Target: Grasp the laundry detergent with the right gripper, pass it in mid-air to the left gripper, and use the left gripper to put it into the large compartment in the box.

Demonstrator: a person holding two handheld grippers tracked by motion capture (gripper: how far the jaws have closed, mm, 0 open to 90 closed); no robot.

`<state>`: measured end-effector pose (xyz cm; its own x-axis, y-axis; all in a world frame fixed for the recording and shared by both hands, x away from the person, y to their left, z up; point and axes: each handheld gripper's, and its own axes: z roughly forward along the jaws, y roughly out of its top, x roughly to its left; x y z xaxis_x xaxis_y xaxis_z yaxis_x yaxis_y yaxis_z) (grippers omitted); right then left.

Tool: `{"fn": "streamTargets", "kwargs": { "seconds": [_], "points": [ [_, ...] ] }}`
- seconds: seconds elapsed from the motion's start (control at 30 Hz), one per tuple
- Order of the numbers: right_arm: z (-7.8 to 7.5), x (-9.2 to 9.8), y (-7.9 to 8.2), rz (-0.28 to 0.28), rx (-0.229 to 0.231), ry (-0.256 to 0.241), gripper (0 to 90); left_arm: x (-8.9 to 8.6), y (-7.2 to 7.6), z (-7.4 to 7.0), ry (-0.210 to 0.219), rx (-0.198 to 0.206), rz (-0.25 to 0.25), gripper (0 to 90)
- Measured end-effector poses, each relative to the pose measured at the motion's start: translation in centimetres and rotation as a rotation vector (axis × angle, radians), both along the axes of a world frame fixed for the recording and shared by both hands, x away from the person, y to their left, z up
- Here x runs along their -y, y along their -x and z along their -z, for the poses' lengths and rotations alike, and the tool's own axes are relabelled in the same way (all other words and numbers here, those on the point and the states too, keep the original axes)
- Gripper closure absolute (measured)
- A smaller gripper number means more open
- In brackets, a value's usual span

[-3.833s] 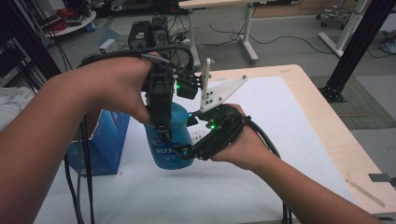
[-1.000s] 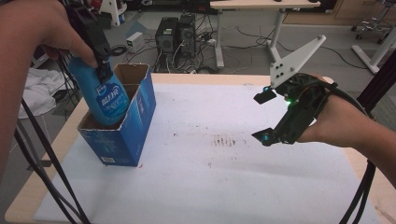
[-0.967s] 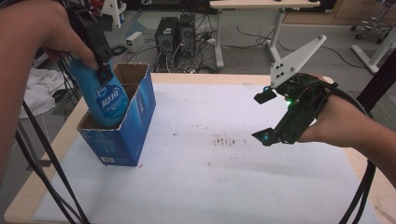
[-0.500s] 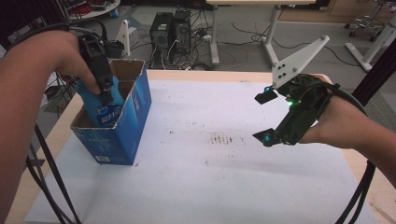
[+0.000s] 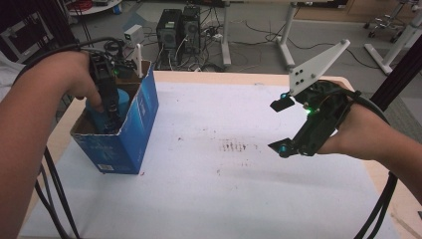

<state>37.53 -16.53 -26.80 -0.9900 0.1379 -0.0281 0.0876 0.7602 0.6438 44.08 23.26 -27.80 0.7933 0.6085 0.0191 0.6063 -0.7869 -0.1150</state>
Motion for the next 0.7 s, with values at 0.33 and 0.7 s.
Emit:
{"fn": "streamTargets", "kwargs": {
  "seconds": [0.33,0.7],
  "points": [
    [0.3,-0.2,0.0,0.0,-0.009,0.004,0.6,-0.6,0.0,2.1,0.038,-0.006,0.007,40.2],
    [0.5,-0.4,0.0,0.001,-0.01,0.006,0.6,-0.6,-0.3,2.0,0.067,-0.023,-0.003,34.8]
  ]
}}
